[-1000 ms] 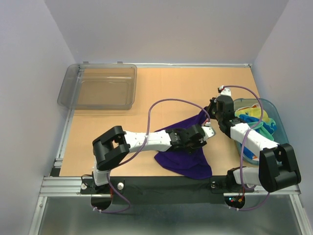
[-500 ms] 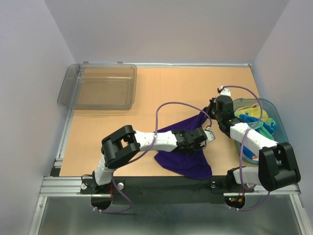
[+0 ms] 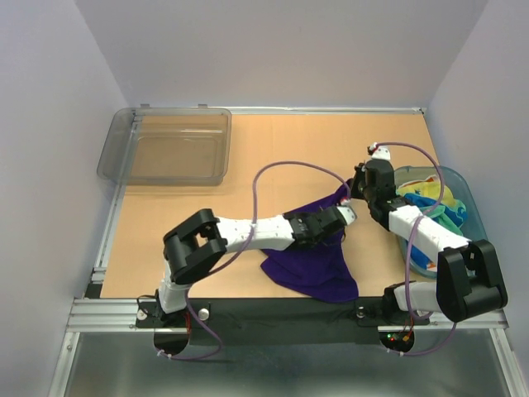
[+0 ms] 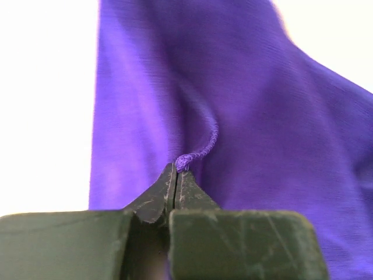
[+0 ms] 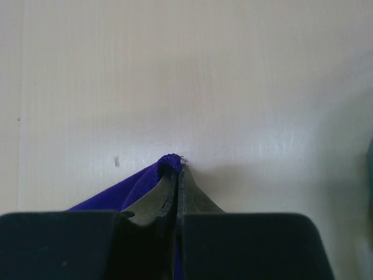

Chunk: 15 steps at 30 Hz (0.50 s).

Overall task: Fold and stack the towels
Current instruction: Flatten out the crumpled towel

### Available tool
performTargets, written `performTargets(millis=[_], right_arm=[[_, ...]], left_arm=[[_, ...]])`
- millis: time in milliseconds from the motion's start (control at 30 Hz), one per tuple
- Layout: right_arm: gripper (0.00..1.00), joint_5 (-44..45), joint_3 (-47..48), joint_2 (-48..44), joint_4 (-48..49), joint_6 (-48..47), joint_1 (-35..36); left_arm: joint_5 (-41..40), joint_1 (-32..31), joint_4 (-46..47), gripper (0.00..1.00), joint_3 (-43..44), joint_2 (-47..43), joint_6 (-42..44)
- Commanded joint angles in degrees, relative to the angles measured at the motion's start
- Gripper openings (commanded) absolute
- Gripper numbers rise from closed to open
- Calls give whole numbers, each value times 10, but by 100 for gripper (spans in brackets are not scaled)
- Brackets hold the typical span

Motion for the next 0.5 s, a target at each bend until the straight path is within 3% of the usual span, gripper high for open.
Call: performTargets(millis=[0, 233, 467], right_arm=[[1, 57, 66, -5, 15, -58, -2], [0, 122, 190, 16, 15, -165, -4], [1, 102, 311, 32, 15, -254, -8]], left_arm=[[-81, 85, 14, 0, 34, -140, -19], [-117, 215, 16, 0, 128, -204, 3], [-105, 279, 28, 0, 224, -230, 25]])
